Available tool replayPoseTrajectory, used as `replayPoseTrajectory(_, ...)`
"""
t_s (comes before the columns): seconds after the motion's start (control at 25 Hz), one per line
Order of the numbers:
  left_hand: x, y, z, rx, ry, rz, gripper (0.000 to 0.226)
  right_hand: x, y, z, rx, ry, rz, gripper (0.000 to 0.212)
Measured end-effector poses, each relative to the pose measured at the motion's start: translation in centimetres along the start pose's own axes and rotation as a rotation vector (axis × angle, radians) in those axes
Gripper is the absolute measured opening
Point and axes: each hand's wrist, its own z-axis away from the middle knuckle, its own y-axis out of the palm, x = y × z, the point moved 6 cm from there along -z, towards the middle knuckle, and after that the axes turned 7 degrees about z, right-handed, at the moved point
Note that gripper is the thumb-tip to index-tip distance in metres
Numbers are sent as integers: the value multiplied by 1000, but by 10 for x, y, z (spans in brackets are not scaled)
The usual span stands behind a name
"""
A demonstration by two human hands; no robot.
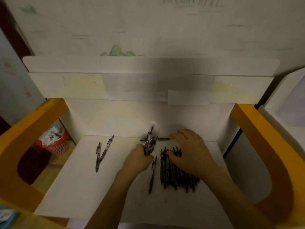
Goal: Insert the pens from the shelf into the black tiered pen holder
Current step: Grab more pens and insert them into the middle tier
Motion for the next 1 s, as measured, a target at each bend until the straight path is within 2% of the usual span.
replayPoseTrajectory(0.2,-41,-30,25,11,123,129,11,14,-41,9,-135,9,32,66)
replayPoseTrajectory(0.52,-135,-31,76,112,434,295,19,6,-124,62,-324,165,114,68)
replayPoseTrajectory(0.76,-216,15,128,199,614,287,13,-44,-179,142,-497,283,122,67)
replayPoseTrajectory(0.92,-280,78,180,266,754,267,14,-104,-211,215,-571,405,155,67)
replayPoseTrajectory(1.0,-305,119,202,326,771,286,15,-134,-224,253,-583,443,190,67)
